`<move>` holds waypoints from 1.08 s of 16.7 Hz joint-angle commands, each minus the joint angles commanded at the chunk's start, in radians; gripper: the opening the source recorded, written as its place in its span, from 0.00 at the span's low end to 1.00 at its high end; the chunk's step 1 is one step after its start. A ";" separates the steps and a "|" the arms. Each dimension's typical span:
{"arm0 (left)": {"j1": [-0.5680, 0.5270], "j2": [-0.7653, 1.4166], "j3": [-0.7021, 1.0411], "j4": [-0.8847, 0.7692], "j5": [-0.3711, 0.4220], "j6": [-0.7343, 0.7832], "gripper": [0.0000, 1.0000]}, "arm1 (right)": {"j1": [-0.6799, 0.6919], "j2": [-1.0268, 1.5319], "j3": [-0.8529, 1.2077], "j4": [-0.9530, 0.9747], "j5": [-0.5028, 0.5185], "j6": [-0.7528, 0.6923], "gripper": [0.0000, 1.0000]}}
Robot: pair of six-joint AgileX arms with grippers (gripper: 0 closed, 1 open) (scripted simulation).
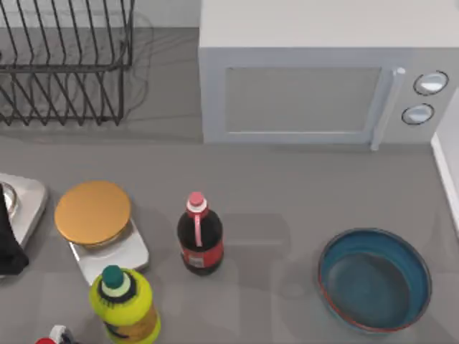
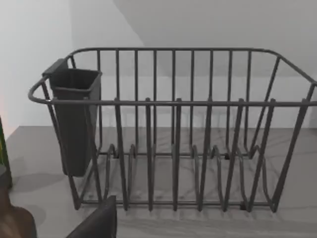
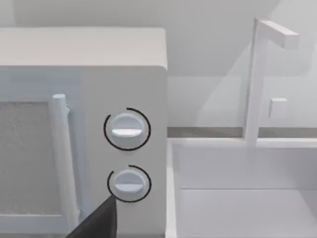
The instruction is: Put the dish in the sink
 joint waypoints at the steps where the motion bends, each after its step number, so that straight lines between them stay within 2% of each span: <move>1: 0.000 0.000 0.000 0.000 0.000 0.000 1.00 | 0.000 0.000 0.000 0.000 0.000 0.000 1.00; 4: 0.000 0.000 0.000 0.000 0.000 0.000 1.00 | 0.012 0.033 0.032 -0.032 -0.001 0.012 1.00; 8: 0.000 0.000 0.000 0.000 0.000 0.000 1.00 | 0.070 0.224 0.202 -0.204 -0.001 0.072 1.00; 18: 0.000 0.000 0.000 0.000 0.000 0.000 1.00 | 0.283 1.107 0.808 -0.885 0.000 0.292 1.00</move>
